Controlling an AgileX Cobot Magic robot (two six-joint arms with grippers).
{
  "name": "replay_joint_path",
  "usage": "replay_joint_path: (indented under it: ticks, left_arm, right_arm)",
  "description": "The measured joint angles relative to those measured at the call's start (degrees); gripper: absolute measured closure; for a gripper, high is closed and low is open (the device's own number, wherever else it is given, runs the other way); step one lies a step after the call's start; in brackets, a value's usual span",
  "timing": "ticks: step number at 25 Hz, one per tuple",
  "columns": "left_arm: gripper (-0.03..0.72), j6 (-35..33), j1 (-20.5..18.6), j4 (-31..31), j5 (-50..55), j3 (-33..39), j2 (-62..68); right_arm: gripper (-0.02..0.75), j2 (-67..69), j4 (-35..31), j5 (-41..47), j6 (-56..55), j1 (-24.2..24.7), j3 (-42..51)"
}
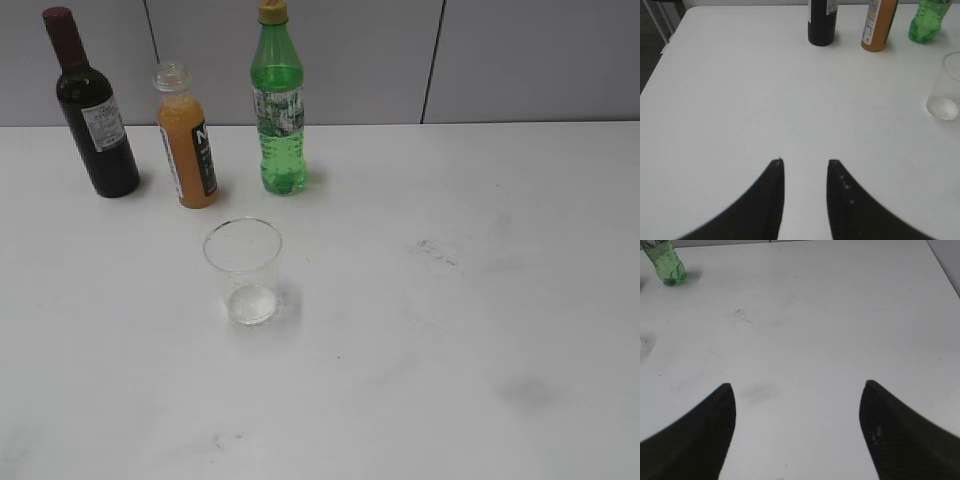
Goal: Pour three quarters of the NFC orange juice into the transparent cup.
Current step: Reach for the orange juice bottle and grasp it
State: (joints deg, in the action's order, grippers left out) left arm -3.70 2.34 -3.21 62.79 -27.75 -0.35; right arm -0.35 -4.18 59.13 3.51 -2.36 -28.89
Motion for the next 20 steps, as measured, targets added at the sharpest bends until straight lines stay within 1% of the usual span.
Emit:
replay_joint_path:
  ticks: [20]
  left_arm:
    - [0.45, 0.0, 0.0, 0.0, 0.0, 0.0, 0.0]
  right_arm:
    - [0.147, 0.0, 0.0, 0.1, 0.0, 0.0, 0.0]
